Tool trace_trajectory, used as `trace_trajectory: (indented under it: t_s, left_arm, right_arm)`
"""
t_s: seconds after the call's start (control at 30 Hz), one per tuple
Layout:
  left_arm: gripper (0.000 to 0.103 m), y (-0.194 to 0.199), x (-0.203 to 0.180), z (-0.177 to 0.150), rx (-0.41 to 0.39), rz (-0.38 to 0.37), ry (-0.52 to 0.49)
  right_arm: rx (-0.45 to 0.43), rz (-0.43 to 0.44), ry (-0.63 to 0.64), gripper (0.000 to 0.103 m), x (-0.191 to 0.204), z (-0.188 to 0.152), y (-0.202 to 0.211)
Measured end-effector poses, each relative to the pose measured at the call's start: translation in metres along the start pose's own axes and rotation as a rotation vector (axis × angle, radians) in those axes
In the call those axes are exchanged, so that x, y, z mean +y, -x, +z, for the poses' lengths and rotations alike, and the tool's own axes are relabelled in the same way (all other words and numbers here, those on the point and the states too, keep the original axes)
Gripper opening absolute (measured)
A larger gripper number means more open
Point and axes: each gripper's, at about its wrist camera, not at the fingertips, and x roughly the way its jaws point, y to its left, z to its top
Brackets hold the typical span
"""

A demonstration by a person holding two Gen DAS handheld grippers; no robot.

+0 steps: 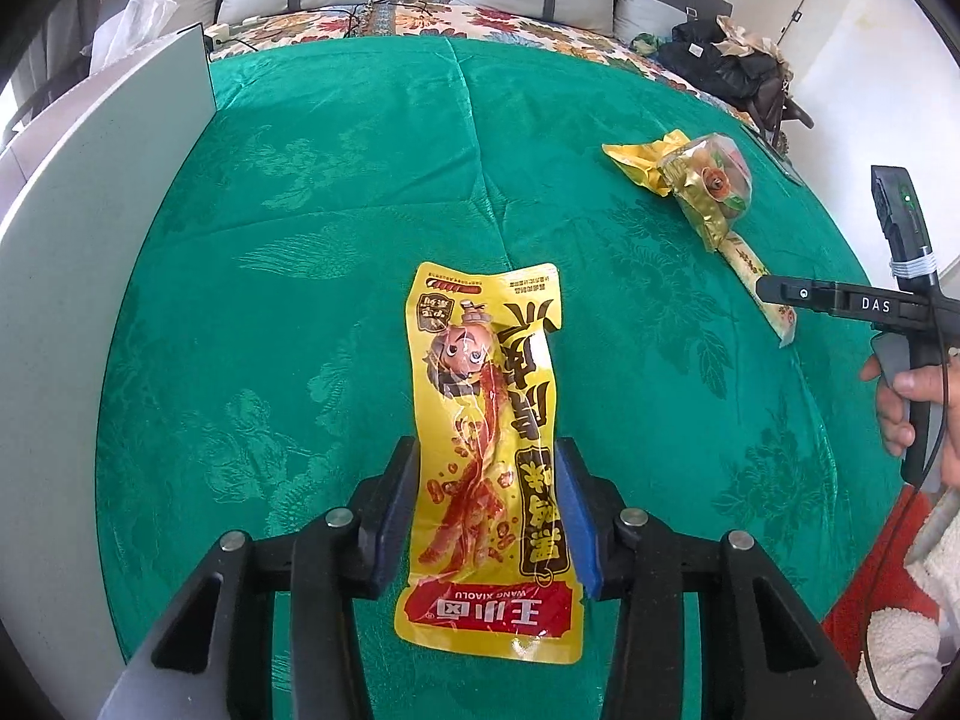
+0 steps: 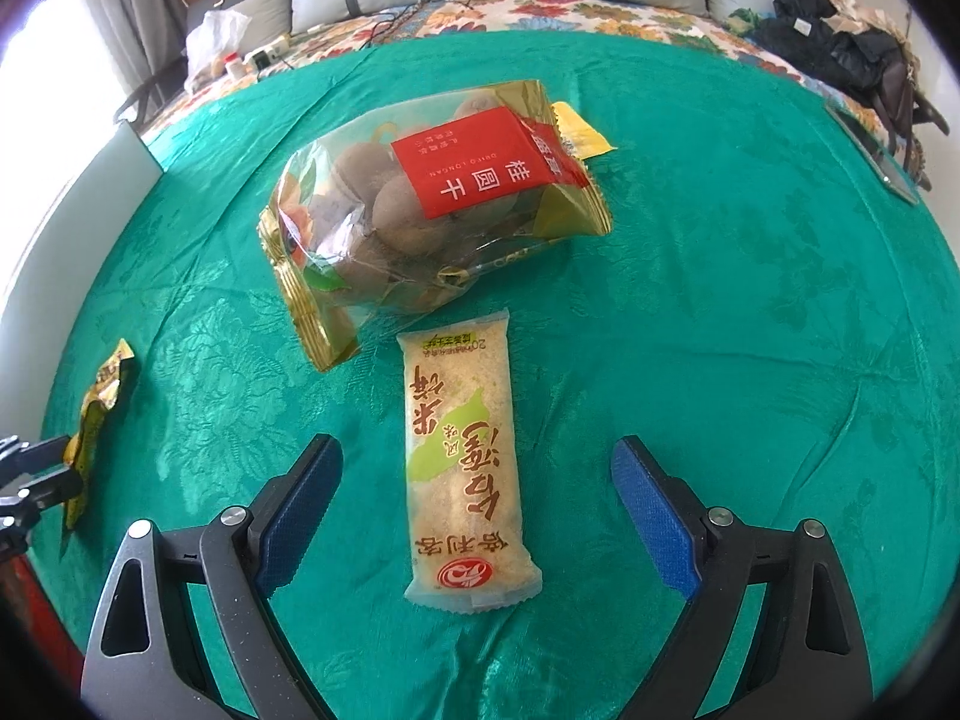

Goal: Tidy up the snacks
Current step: 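Close the left tool on the yellow spicy-strip pack while the right tool closes on the white bar, then carry both packs into the white box and open both tools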

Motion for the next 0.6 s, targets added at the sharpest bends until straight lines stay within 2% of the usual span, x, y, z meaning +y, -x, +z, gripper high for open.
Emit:
trace_trajectory:
  t_s: [0.07,0.17,0.2,0.23,0.27,0.3,0.4,0.53,0.6]
  left_arm:
    - [0.044,-0.001,-0.004,-0.001,0.001,-0.015,0.002]
    - [0.044,0.002,-0.01,-0.002,-0.003,-0.032,0.005]
    - [0.044,0.005,-0.012,-0.003,-0.006,-0.037,0.007]
    - [0.044,0.008,-0.013,-0.005,-0.011,-0.044,0.01]
    - [0.044,0.012,-0.013,-0.006,-0.015,-0.054,0.015]
    - [0.044,0.017,-0.013,-0.007,-0.019,-0.062,0.02]
    - [0.044,0.035,-0.011,-0.011,-0.048,-0.089,0.042]
    - [0.044,0.066,-0.008,-0.014,-0.115,-0.138,0.075]
    - [0.044,0.082,-0.004,-0.017,-0.148,-0.169,0.104]
  right_arm:
    - [0.068,0.014,-0.001,0.092,-0.002,0.004,-0.002]
    - [0.085,-0.035,0.042,0.091,0.006,0.01,-0.005]
    - [0.104,-0.054,0.064,0.076,0.011,0.011,-0.009]
    - [0.136,-0.084,0.087,0.047,0.014,0.011,-0.013]
    - [0.134,-0.117,0.115,0.038,0.018,0.012,-0.012]
    - [0.152,-0.098,0.113,0.029,0.02,0.011,-0.012]
    - [0.125,-0.043,0.087,0.028,0.025,0.003,0.006]
    - [0.095,0.089,0.06,0.029,0.04,-0.022,0.037]
    - [0.084,0.124,0.074,0.029,0.055,-0.033,0.046]
